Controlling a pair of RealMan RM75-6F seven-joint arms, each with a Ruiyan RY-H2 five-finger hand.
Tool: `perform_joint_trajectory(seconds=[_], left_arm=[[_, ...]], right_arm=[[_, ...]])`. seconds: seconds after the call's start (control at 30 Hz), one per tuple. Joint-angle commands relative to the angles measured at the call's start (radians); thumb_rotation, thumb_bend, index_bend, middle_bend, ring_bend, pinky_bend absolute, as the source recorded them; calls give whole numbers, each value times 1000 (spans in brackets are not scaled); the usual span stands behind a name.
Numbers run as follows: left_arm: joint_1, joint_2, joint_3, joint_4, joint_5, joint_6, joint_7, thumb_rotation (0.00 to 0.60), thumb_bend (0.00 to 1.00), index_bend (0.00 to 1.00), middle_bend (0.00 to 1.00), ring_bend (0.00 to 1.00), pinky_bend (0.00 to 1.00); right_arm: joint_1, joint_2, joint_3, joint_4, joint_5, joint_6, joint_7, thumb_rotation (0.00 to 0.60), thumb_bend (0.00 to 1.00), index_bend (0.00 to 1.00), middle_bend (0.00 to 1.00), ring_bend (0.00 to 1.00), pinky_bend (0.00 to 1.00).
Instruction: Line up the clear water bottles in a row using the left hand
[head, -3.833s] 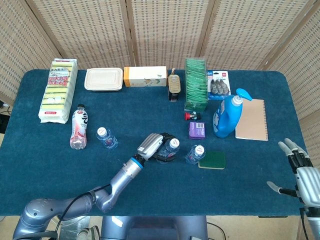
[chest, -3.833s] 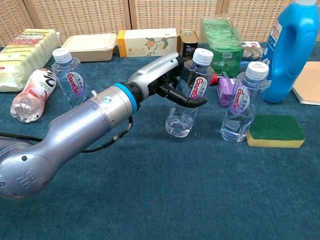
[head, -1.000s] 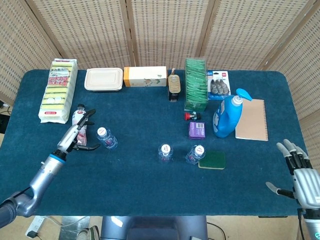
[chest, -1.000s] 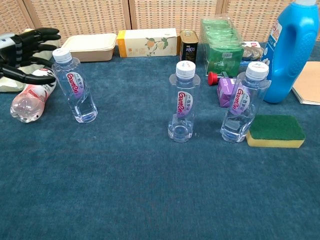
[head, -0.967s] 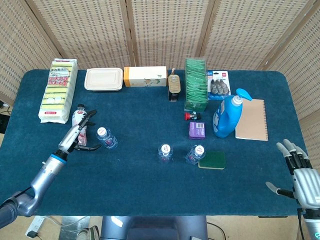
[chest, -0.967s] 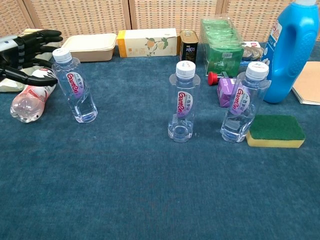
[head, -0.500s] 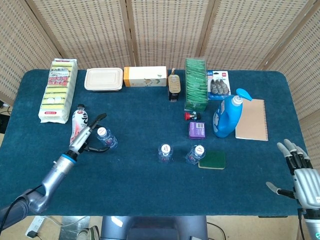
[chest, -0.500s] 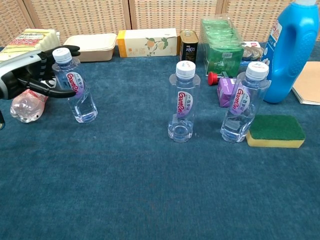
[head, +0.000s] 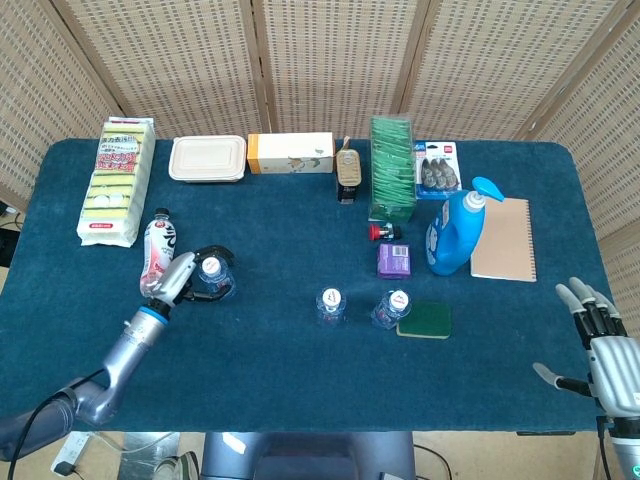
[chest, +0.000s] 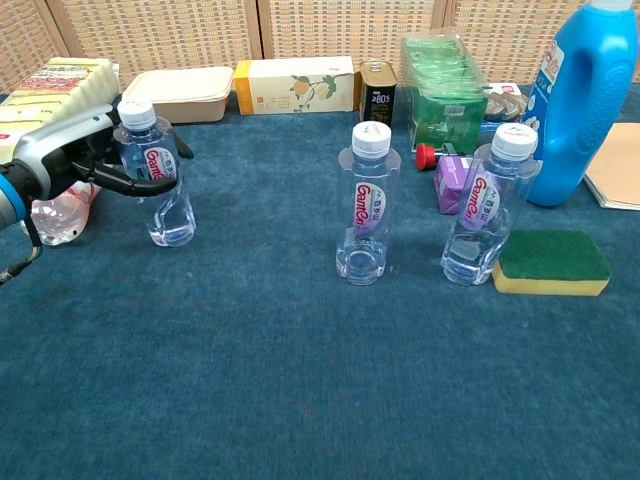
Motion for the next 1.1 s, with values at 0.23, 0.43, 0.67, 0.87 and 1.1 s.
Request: perform_joint_trajectory(seconds=[0.23,0.43,0.67,0.87,1.1], left_arm=[[13,12,-12,-59,17,63,31,600,314,609,476,416,476],[2,29,-11,-161,63,104,63,600,313,609,476,416,476],[-42,-13,-25,-216,67,71,121,600,306,609,476,416,476],[-86,-83,-43,-201,41,18,193,600,301,609,476,416,476],[-102,-146,-47,-141,25,6,224,600,294,609,476,416,475]], right_arm=[[0,1,0,1,-1,1,6,600,31,23,0,0,0],[0,1,-1,-2,-4,0,2,600,31,23,0,0,0],[0,1,-1,-3,-4,2,1,600,31,23,0,0,0],[2,2,1,1,2,-3,9,600,31,24,0,0,0],[5,3,2,5,3,-7,17,600,31,24,0,0,0]])
